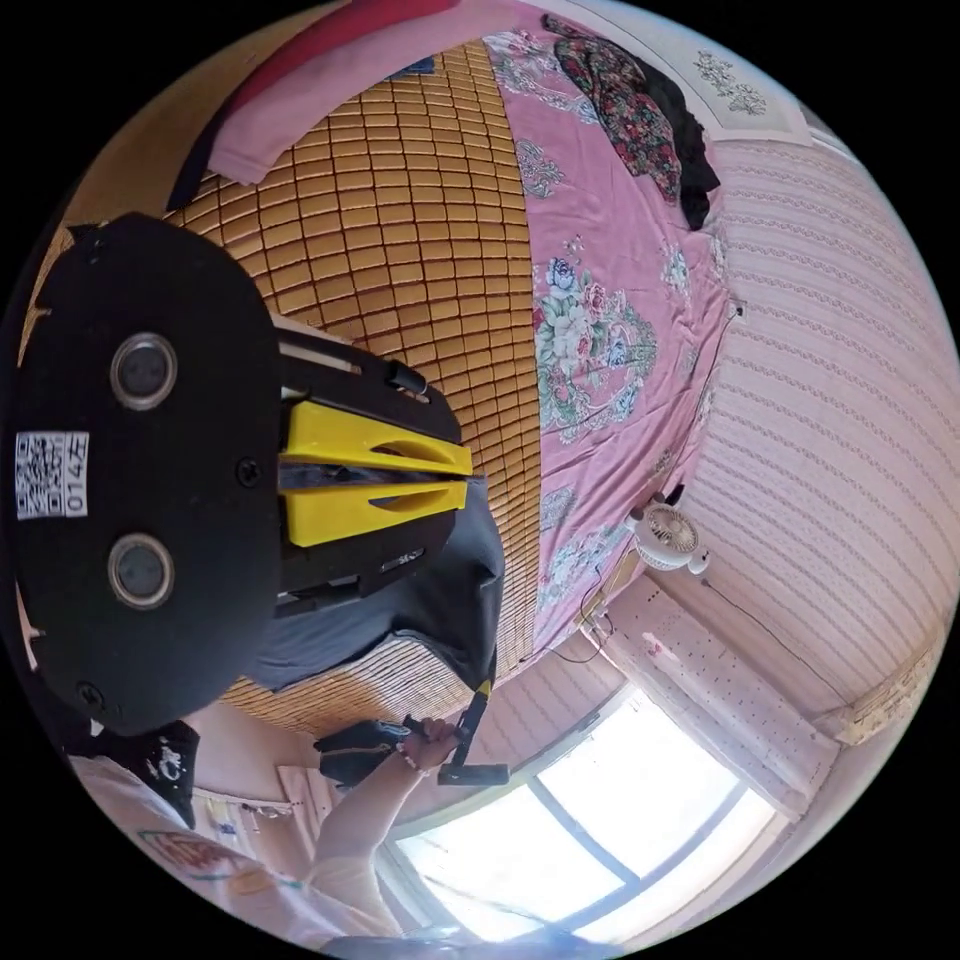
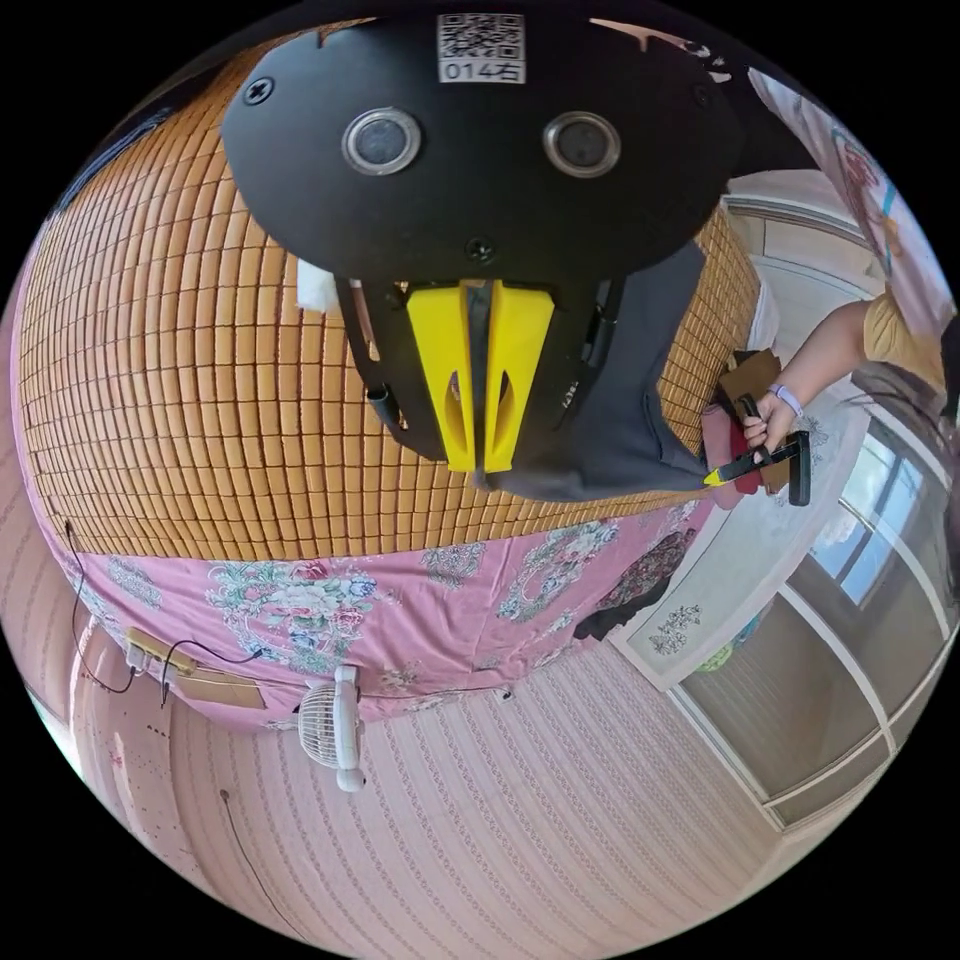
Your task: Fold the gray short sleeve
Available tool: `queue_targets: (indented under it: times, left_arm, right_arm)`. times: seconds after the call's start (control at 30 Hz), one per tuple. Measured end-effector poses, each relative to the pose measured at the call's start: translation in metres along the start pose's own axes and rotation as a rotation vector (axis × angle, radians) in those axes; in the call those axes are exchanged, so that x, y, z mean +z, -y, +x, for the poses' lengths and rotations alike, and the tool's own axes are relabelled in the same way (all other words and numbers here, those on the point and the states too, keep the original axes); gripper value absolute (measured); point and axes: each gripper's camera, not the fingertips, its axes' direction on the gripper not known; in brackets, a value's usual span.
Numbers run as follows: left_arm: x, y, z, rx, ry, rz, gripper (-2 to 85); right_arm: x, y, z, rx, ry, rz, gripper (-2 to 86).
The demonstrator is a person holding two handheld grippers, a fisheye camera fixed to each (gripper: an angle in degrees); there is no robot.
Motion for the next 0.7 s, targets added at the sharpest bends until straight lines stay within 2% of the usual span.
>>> queue_targets:
  times: [0.13,0.2,0.27,0.33,0.4,0.57,0.7]
  left_arm:
    - [-0.030,-0.073,0.018,0.066,-0.107,-0.066,-0.5]
    - [-0.030,-0.119,0.021,0.006,-0.117,-0.159,0.2]
    - [-0.017,-0.181,0.015,-0.175,-0.072,-0.286,2.5]
    - [-0.004,-0.218,0.009,-0.282,-0.046,-0.380,3.7]
    - [0.005,-0.240,0.008,-0.325,-0.002,-0.439,4.1]
    - [0.027,-0.235,0.043,-0.175,-0.002,-0.428,4.7]
    - [0.064,-0.221,0.082,-0.044,-0.043,-0.406,7.1]
  right_arm:
    - [-0.045,-0.052,-0.011,-0.079,0.077,-0.098,0.5]
    - [-0.053,-0.087,-0.011,-0.068,0.091,-0.206,1.7]
    - [-0.048,-0.128,-0.004,0.028,0.107,-0.323,4.4]
    - [-0.037,-0.174,0.004,0.143,0.045,-0.449,5.9]
    - [-0.032,-0.191,0.001,0.172,-0.023,-0.496,6.3]
    - [-0.015,-0.184,-0.035,0.086,-0.012,-0.461,7.0]
    - [0.020,-0.166,-0.082,-0.032,0.132,-0.416,8.9]
